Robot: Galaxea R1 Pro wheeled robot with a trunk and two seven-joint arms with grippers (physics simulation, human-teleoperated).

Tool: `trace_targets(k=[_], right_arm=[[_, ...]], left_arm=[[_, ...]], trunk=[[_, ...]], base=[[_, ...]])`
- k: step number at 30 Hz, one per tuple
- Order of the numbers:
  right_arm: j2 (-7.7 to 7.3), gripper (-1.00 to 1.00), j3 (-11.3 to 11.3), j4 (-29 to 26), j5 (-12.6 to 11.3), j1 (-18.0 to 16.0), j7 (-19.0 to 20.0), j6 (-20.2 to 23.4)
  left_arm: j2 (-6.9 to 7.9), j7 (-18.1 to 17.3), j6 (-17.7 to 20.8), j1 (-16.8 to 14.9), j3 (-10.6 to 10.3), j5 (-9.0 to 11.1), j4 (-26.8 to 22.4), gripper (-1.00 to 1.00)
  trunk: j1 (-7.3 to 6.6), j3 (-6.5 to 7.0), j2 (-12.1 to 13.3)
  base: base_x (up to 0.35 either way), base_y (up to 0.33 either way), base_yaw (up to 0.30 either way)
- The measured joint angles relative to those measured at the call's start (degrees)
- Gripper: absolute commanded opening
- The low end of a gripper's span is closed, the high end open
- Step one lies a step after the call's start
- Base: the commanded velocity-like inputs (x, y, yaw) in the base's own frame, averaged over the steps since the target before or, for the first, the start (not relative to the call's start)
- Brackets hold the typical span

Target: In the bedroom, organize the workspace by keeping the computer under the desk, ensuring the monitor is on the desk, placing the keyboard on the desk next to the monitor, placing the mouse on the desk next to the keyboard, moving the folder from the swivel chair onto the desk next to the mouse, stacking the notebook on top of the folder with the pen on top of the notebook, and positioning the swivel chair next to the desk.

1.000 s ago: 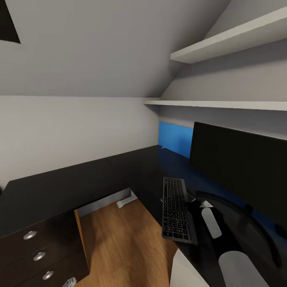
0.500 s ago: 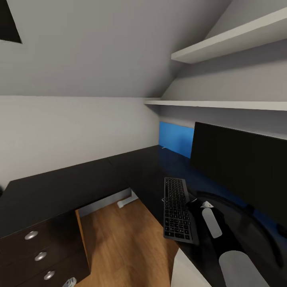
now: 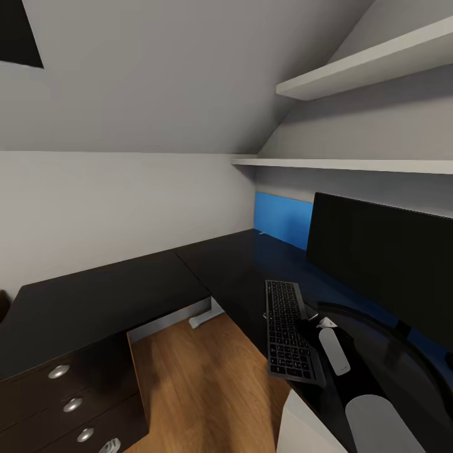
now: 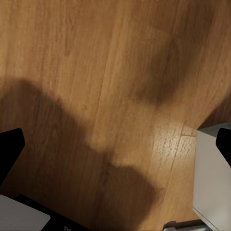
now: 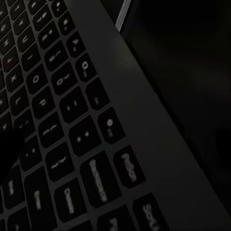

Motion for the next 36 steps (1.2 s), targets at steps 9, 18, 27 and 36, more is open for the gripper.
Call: trace_targets(k=[9, 18, 27, 36], right_arm=[[-0.03, 1.0, 0.0, 0.0, -0.2, 0.0, -0.1, 0.1], [-0.15, 1.0, 0.0, 0.3, -0.6, -0.2, -0.1, 0.1], [-0.3, 1.0, 0.0, 0.7, -0.7, -0.3, -0.1, 0.1], [-0.3, 1.0, 0.0, 1.3, -0.7, -0.5, 0.1, -0.1]], left_arm=[[0.0, 0.0, 0.0, 0.0, 0.0, 0.0, 0.0, 1.0], [0.0, 0.0, 0.0, 0.0, 0.0, 0.0, 0.0, 1.0], [0.0, 0.0, 0.0, 0.0, 0.0, 0.0, 0.0, 1.0], [0.05, 0.0, 0.0, 0.0, 0.1, 0.0, 0.3, 1.0]], trunk=[[0.0, 0.0, 0.0], [0.0, 0.0, 0.0], [0.0, 0.0, 0.0], [0.01, 0.0, 0.0]], base=[[0.0, 0.008, 0.0], [0.0, 0.001, 0.0], [-0.003, 0.001, 0.0], [-0.084, 0.101, 0.0]])
